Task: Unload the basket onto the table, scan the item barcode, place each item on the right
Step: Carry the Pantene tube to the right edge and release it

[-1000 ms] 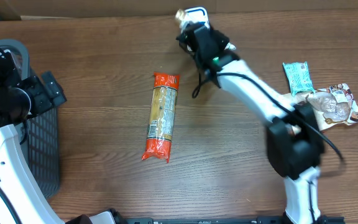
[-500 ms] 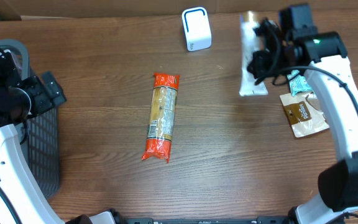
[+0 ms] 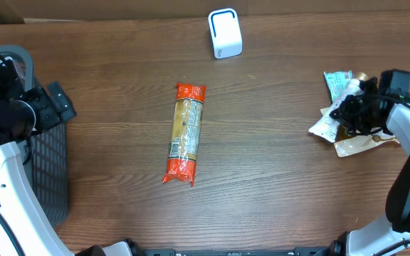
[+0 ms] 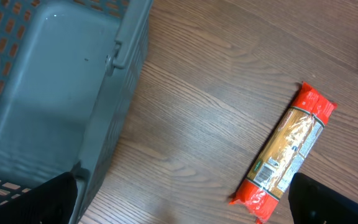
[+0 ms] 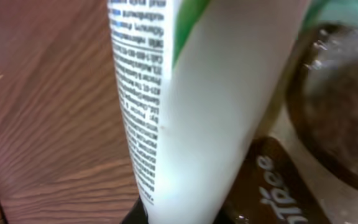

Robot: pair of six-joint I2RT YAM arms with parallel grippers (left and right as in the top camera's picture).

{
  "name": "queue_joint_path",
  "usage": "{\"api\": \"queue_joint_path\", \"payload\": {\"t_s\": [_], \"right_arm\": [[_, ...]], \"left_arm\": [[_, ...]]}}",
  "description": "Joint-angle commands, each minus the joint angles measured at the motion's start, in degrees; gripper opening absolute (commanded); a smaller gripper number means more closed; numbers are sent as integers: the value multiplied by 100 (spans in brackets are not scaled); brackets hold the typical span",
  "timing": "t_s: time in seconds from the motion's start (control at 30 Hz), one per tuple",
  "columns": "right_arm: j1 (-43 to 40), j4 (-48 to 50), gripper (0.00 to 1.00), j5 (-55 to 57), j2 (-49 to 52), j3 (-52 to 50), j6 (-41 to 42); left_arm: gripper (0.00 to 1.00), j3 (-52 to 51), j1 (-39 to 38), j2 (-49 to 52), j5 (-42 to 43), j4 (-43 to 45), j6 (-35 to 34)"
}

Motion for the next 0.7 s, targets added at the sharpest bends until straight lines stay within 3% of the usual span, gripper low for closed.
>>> {"api": "queue_joint_path", "payload": {"t_s": [0.0,0.07,0.17,0.37,0.67], "right_arm": [[17,13,6,44,-153,4,83],[17,-72,35,42,-153,4,83],[17,-262,51,20,-153,7,79],[15,-772,54,7,-162,120,11],[267,-1814,50,-664,-831,887,-291]], "left_arm": [[100,11,9,-13,42,13,85],[100,11,9,-13,44,13,85],[99,11,9,-13,42,11,85],[100,11,9,-13,42,11,85],[100,11,9,-13,42,13,85]]}}
